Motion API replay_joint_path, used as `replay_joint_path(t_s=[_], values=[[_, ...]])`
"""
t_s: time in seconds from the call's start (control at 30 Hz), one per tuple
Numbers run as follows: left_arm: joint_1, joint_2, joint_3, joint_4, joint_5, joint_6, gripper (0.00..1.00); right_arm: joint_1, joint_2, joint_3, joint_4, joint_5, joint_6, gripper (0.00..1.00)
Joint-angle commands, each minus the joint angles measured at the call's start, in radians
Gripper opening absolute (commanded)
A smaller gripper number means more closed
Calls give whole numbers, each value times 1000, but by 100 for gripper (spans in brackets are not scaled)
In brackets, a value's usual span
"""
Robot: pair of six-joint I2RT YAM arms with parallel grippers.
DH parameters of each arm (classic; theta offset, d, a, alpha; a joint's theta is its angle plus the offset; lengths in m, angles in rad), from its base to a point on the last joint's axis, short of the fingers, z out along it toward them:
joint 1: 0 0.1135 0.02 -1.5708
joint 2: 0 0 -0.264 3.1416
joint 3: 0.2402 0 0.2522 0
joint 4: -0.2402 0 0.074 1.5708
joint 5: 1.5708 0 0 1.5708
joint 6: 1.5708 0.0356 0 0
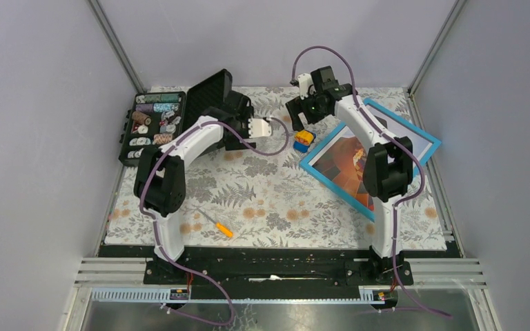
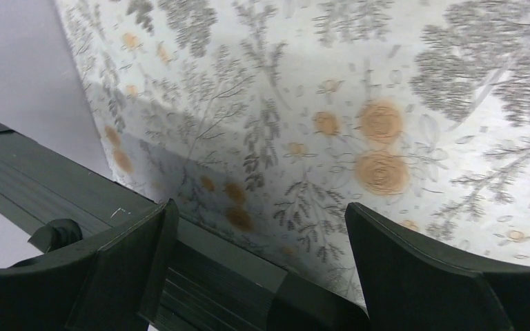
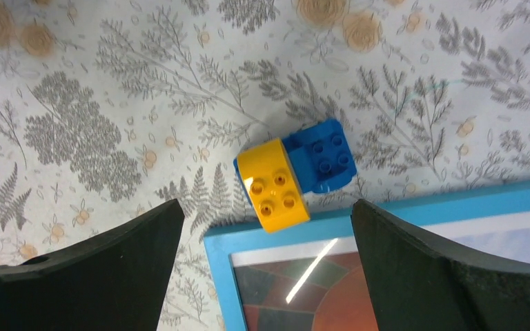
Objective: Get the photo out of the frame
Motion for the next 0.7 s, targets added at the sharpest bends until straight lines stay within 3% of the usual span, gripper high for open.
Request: replay_joint_path(t_s=[0.0, 0.47, 0.67], values=[[107, 64, 74, -49, -40, -34, 97, -36, -139, -52, -14, -31, 10, 100], [79, -93, 189, -182, 308, -337, 99, -270, -470, -383, -90, -164, -80, 100], [-13, -112, 193, -166, 328, -446, 99, -474, -586, -573, -114, -139, -111, 100]])
